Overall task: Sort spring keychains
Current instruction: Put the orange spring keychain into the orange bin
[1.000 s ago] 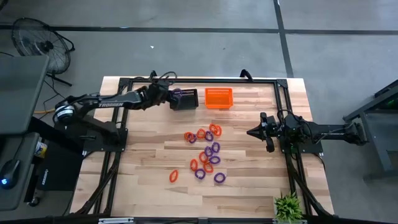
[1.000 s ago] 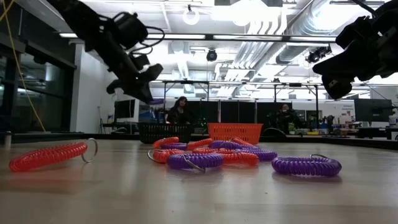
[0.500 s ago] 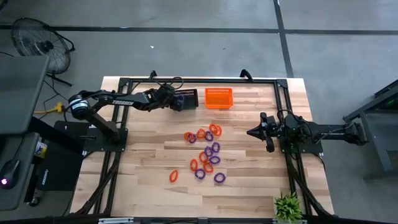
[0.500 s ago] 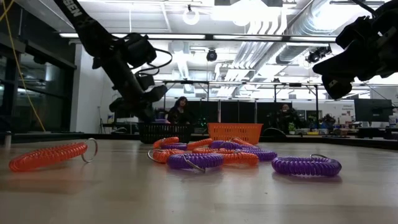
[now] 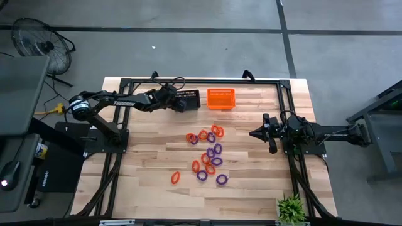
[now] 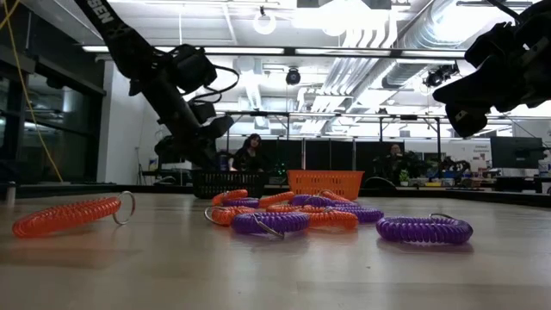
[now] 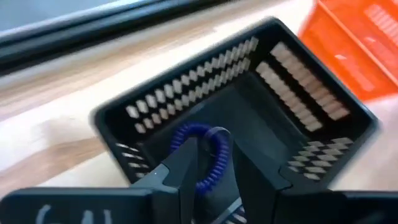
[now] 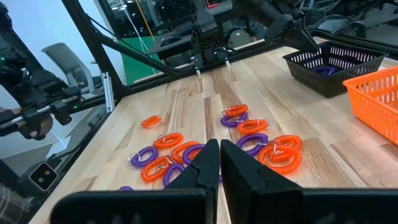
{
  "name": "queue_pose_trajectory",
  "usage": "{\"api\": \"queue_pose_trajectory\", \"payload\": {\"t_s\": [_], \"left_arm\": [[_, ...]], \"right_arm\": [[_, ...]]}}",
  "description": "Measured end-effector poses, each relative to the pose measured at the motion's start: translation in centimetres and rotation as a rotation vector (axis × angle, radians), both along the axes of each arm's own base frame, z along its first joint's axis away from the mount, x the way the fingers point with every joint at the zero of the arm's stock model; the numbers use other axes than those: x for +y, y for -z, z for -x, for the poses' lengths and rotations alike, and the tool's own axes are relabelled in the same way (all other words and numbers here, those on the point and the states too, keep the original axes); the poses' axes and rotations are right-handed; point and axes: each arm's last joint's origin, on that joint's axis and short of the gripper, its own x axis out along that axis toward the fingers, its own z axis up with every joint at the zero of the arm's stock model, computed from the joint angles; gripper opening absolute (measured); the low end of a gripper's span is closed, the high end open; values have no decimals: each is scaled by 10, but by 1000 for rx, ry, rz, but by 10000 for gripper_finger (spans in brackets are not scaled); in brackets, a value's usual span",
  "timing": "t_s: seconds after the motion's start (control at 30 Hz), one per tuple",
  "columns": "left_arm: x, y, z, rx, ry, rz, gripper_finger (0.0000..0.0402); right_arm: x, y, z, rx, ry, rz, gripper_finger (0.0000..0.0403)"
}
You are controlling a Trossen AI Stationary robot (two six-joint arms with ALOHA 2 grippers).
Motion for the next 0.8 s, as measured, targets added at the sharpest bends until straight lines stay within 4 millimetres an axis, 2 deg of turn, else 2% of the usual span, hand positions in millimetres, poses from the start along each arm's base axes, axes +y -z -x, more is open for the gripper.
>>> {"api": "queue_pose_trajectory", "payload": {"t_s": [0.23, 0.43, 0.63, 0.8], "left_arm": [[-2, -26, -2, 74, 123, 40, 103], [-10, -53, 10, 106, 190, 72, 103], [-29, -75, 32, 110, 174, 127, 104], [-54, -90, 46, 108, 185, 157, 104]], "right_arm": [[0, 0, 0, 0, 0, 0, 11], [0, 0, 0, 0, 0, 0, 11], [0, 0, 0, 0, -1, 0, 11], [0, 0, 0, 0, 0, 0, 11]]}}
